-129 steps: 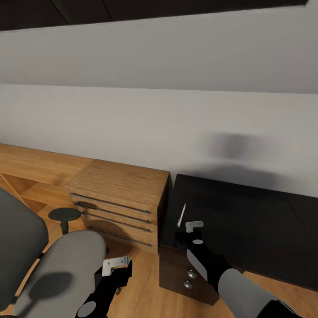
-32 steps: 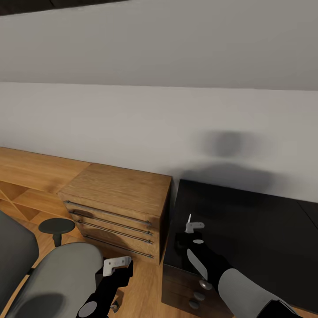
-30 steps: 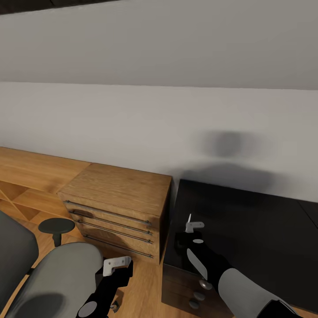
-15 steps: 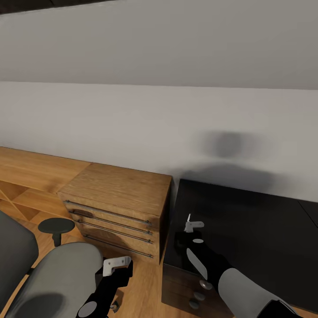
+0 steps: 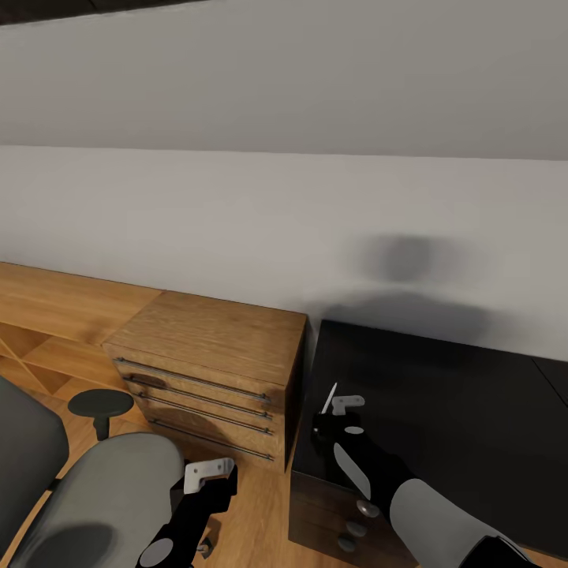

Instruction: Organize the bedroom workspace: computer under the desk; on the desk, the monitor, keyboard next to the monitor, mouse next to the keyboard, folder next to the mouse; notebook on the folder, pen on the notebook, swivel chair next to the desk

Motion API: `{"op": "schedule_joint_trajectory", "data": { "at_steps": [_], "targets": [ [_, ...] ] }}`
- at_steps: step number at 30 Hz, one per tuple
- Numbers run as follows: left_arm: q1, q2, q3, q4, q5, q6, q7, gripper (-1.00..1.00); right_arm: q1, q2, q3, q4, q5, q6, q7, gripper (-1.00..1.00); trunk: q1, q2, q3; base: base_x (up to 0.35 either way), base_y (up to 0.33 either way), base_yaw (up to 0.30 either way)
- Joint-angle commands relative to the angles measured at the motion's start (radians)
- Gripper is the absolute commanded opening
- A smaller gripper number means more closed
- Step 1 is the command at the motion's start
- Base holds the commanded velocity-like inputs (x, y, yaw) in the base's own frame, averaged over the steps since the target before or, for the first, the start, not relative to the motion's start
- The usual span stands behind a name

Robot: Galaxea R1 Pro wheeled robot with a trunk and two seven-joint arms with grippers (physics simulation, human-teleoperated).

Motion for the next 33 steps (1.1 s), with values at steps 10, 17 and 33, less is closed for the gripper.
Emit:
{"op": "schedule_joint_trajectory", "data": {
  "at_steps": [10, 17, 33],
  "targets": [
    [-0.001, 0.0, -0.001, -0.002, 0.01, 0.003, 0.008, 1.0, -0.001, -0.002, -0.017, -0.021, -0.035, 0.086, -0.011, -1.0, 0.0, -0.001, -0.001, 0.0, 0.0, 0.0],
    [0.0, 0.0, -0.001, -0.002, 0.01, 0.003, 0.008, 1.0, -0.001, -0.003, -0.026, -0.029, -0.054, 0.103, -0.01, -1.0, 0.0, -0.001, -0.001, 0.0, 0.0, 0.0],
    [0.0, 0.004, 0.0, -0.002, 0.01, 0.003, 0.008, 1.0, -0.001, -0.003, -0.028, -0.03, -0.053, 0.103, -0.01, -1.0, -0.015, 0.027, 0.012, 0.0, 0.0, 0.0]
  ]
}}
